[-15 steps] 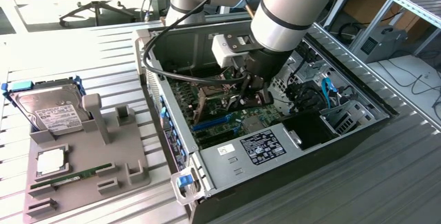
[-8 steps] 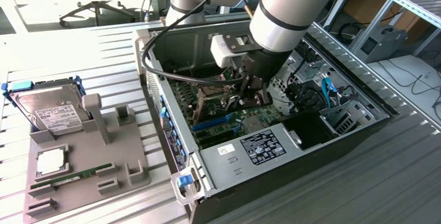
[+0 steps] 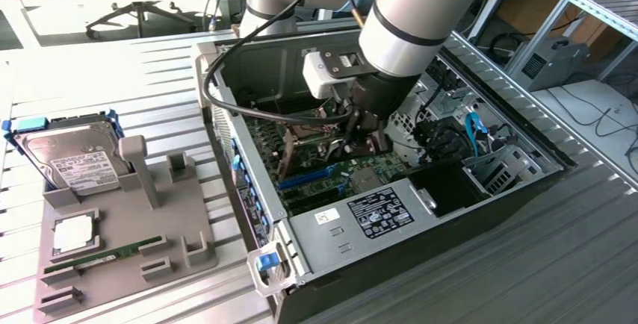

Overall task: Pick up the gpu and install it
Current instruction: 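Insert the gpu into the slot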

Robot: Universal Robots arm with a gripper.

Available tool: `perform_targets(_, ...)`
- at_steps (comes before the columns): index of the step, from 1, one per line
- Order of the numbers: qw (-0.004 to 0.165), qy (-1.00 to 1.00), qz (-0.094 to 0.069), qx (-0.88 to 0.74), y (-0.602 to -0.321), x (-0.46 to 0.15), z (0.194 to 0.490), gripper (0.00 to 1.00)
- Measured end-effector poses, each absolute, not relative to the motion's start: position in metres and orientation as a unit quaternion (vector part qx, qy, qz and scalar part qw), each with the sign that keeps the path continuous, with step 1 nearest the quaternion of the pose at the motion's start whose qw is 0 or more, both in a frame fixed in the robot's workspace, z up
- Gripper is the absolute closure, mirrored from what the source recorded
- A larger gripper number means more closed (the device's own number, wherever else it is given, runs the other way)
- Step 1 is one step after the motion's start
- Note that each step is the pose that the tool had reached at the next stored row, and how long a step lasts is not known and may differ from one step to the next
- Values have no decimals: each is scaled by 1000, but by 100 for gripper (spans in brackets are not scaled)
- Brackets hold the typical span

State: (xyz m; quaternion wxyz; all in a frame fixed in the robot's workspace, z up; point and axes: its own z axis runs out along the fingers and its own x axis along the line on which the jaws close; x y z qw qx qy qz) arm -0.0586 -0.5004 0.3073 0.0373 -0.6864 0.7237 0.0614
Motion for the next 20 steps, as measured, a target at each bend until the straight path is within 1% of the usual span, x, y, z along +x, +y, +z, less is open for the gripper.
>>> perform_targets(20, 37, 724, 61, -686, -500, -63, 306, 73)
